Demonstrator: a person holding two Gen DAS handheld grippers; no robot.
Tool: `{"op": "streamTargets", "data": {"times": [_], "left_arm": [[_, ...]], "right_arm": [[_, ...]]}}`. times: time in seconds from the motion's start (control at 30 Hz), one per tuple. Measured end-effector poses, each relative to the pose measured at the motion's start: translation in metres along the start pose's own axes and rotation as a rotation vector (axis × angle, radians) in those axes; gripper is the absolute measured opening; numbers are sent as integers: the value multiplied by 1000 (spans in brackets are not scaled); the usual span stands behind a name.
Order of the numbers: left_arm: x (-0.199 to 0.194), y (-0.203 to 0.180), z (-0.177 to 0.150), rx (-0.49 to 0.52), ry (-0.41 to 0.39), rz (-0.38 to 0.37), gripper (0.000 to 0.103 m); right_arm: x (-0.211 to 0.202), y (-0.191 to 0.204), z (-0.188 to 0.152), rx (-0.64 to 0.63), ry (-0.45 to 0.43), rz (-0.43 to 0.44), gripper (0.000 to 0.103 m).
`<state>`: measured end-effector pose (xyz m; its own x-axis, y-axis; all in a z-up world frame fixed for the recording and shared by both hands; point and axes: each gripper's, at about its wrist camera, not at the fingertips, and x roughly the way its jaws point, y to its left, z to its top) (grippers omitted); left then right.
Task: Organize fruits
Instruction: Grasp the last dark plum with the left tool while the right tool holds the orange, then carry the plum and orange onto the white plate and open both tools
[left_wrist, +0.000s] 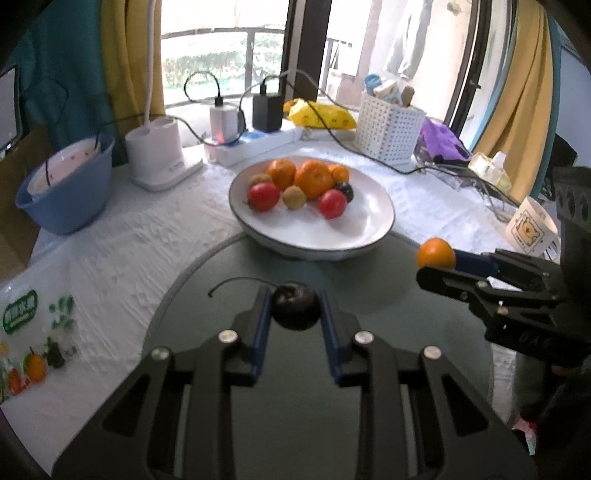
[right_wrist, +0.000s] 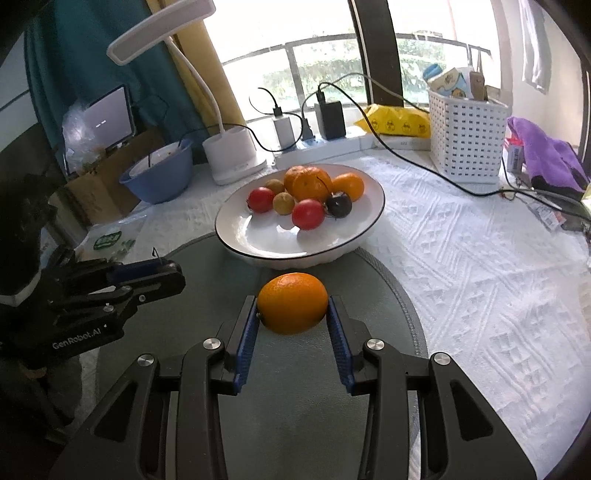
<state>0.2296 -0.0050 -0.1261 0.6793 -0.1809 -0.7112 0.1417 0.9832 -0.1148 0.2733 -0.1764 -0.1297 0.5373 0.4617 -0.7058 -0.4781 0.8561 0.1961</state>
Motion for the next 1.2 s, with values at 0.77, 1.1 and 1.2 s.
{"op": "streamTargets", "data": {"times": [0.77, 1.1, 1.2], "left_arm": [[-14, -13, 51, 45, -103, -35, 27], [15, -5, 59, 25, -68, -49, 27], [25, -3, 61, 22, -52, -65, 27]], "right_arm": [[-22, -8, 42, -48, -90, -5, 40], [3, -19, 52, -46, -55, 0, 40], [11, -21, 54, -43, -43, 0, 40]]}}
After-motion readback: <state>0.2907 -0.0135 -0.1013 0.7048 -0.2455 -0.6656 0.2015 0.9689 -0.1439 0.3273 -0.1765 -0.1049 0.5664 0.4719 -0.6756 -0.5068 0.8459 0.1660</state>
